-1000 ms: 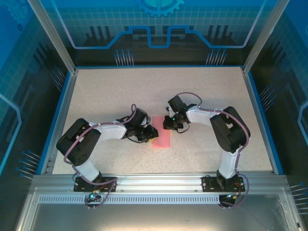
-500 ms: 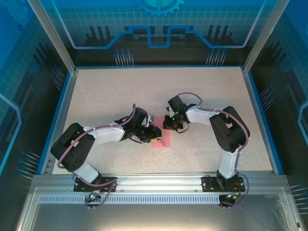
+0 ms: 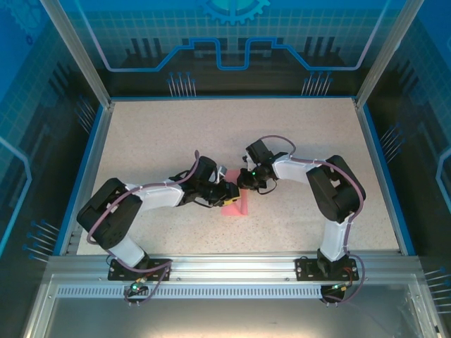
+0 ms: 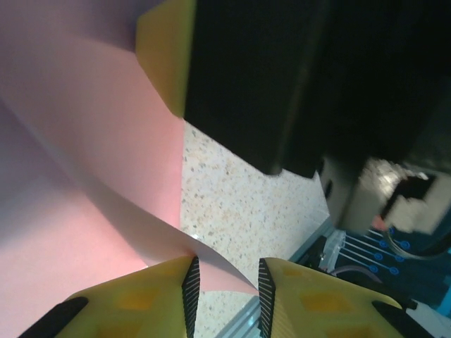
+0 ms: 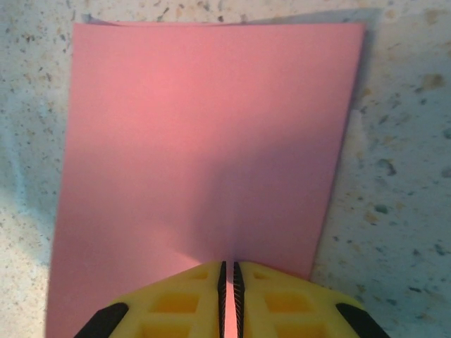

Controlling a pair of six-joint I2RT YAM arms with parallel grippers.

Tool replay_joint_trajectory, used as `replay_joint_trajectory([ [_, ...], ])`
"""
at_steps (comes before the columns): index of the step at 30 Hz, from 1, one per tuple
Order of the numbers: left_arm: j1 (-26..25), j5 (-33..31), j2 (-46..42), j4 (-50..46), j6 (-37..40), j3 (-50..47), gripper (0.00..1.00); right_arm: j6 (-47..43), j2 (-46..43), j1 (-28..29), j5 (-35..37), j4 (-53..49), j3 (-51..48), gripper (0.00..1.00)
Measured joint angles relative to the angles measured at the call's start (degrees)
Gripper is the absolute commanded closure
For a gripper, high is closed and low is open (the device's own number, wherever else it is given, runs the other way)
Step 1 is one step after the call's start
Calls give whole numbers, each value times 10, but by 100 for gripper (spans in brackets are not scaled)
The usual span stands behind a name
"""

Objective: Fold a paper plane with a square sheet of paper (pick it up from the middle)
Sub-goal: Fold the triangle a second time at the center of the table.

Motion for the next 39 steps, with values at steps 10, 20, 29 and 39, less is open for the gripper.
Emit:
replay_joint_trajectory([
  [10,0,-29,30,14,0,0,67,10,-45,-42,-57,30,-45,70],
  [20,0,-35,37,30,-7,1,59,-24,-141,-55,-73,40,-105,59],
  [29,0,-41,42,30,-15,1,72,-42,-142,-47,-87,40,-146,59],
  [39,0,-43,42,30,-14,2,80,-43,-108,-19,-104,53,-135,65],
])
